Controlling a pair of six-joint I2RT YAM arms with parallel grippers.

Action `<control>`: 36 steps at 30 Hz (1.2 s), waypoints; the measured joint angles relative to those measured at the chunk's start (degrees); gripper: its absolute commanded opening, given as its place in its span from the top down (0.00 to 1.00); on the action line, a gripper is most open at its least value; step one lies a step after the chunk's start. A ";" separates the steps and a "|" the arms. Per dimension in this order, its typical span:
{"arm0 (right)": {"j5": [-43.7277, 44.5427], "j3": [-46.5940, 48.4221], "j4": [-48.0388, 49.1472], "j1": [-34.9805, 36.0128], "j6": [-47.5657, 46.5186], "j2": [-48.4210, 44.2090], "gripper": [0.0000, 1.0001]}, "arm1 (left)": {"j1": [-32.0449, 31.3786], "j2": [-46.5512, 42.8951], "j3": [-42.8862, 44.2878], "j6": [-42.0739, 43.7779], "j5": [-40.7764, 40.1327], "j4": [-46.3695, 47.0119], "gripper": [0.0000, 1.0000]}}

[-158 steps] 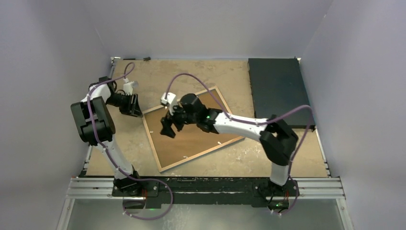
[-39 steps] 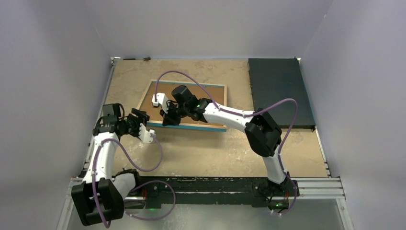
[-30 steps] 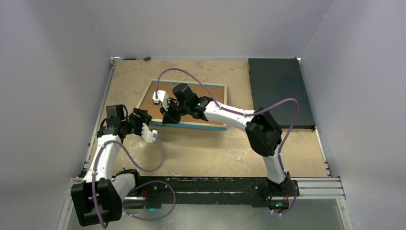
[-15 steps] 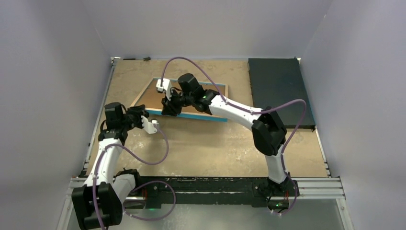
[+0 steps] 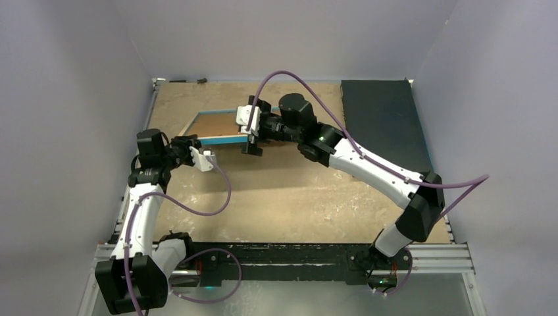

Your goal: Put the photo into the frame

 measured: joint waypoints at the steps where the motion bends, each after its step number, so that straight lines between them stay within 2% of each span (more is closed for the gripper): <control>1: 1.31 0.00 -0.46 0.02 -2.23 -0.57 0.01 | 0.00 0.00 0.33 -0.50 0.00 -0.33 1.00; 8: 10.03 -0.39 -6.45 0.02 -13.77 2.71 0.05 | 0.00 0.24 2.62 -1.46 -0.15 -3.28 1.00; 13: 13.60 -0.42 -10.43 0.63 -18.43 6.73 0.07 | 0.00 0.66 3.67 -1.66 -0.17 -4.39 1.00; 21: 19.26 -0.15 -8.96 2.01 -21.77 10.38 0.23 | 0.00 0.66 3.80 -0.68 -0.09 -5.44 1.00; 25: 22.29 0.61 -7.23 2.05 -22.95 12.55 0.26 | 0.00 0.63 3.80 0.00 0.07 -6.01 1.00; 27: 23.67 0.50 -5.73 2.05 -23.63 12.96 0.33 | 0.00 0.63 3.80 0.39 0.09 -6.21 1.00; 28: 24.24 0.48 -5.14 2.05 -23.89 12.96 0.41 | 0.00 0.63 3.80 0.42 0.09 -6.23 1.00; 30: 24.83 0.48 -3.67 2.05 -24.15 12.90 0.65 | 0.00 0.61 3.80 0.52 0.11 -6.23 1.00; 32: 24.92 0.48 -3.48 2.08 -24.09 12.90 0.81 | 0.00 0.57 3.80 0.81 0.31 -5.95 1.00; 36: 25.59 0.48 -4.42 2.60 -25.20 13.16 0.88 | 0.17 0.26 3.85 1.07 0.13 -5.88 1.00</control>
